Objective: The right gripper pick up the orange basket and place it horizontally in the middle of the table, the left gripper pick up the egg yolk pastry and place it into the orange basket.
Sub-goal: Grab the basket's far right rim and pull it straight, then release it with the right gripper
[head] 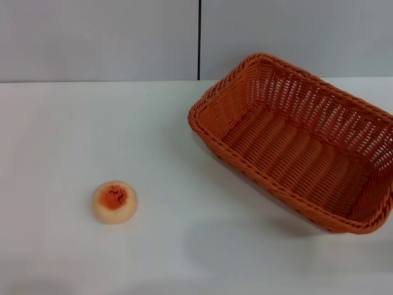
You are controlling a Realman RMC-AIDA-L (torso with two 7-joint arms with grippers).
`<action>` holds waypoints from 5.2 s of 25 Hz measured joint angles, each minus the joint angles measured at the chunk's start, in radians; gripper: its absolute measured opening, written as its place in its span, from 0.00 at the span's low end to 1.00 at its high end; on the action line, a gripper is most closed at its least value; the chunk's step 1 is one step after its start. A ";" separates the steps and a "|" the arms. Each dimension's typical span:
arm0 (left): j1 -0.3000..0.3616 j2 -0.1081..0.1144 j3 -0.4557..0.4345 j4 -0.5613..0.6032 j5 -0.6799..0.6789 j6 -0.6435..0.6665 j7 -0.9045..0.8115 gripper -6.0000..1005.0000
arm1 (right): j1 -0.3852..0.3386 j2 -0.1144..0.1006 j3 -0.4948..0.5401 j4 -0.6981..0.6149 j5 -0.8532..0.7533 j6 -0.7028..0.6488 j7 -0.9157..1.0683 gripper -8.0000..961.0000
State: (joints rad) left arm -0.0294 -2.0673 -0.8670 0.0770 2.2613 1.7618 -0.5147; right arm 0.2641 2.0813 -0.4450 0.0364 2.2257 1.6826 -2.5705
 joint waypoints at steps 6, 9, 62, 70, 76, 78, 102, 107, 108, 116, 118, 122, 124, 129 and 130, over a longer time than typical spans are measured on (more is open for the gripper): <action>-0.007 0.000 0.003 0.000 0.001 0.000 -0.003 0.81 | -0.006 -0.001 -0.003 -0.001 0.000 0.001 0.003 0.69; -0.007 0.000 0.003 -0.001 0.001 0.001 -0.004 0.81 | -0.006 -0.001 -0.005 -0.001 0.000 0.001 0.004 0.69; -0.034 0.004 0.046 0.003 0.001 -0.100 0.002 0.81 | 0.273 -0.165 -0.153 -1.375 -1.523 0.155 1.671 0.66; -0.029 0.004 0.048 0.004 0.001 -0.101 0.002 0.81 | 0.313 -0.125 -0.236 -1.268 -1.548 0.043 1.648 0.65; -0.032 0.007 0.048 0.005 0.001 -0.101 0.002 0.81 | 0.315 -0.105 -0.267 -1.193 -1.557 -0.079 1.614 0.64; -0.033 0.007 0.048 0.006 0.001 -0.101 0.002 0.81 | 0.315 -0.103 -0.264 -1.181 -1.554 -0.093 1.600 0.64; -0.045 0.005 0.056 0.009 0.001 -0.101 0.002 0.81 | 0.340 -0.072 -0.268 -0.947 -1.503 -0.303 1.435 0.62; -0.036 0.004 0.062 0.006 0.001 -0.099 -0.001 0.81 | 0.338 -0.070 -0.270 -0.961 -1.497 -0.296 1.409 0.52; -0.034 0.003 0.065 0.005 0.001 -0.099 -0.001 0.81 | 0.335 -0.069 -0.270 -0.968 -1.495 -0.293 1.400 0.47; -0.009 0.003 0.084 0.004 0.001 -0.091 0.001 0.81 | 0.353 -0.064 -0.272 -1.025 -1.491 -0.157 1.258 0.21; -0.006 0.004 0.088 0.004 0.001 -0.090 0.001 0.81 | 0.369 -0.063 -0.284 -1.029 -1.492 -0.110 1.206 0.19; 0.008 0.004 0.092 0.006 0.001 -0.087 0.001 0.81 | 0.391 -0.072 -0.353 -1.037 -1.494 -0.068 1.171 0.20; 0.010 0.004 0.092 0.007 0.001 -0.086 0.001 0.81 | 0.393 -0.075 -0.385 -1.052 -1.495 -0.056 1.159 0.21; 0.024 0.001 0.093 0.010 0.001 -0.091 0.002 0.81 | 0.420 -0.085 -0.436 -1.061 -1.496 -0.022 1.071 0.22; 0.024 0.001 0.093 0.010 0.001 -0.091 0.002 0.81 | 0.420 -0.085 -0.436 -1.061 -1.496 -0.022 1.071 0.22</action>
State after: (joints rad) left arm -0.0052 -2.0667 -0.7739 0.0872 2.2626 1.6706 -0.5130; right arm 0.6838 1.9965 -0.8815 -1.0251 0.7301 1.6604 -1.4995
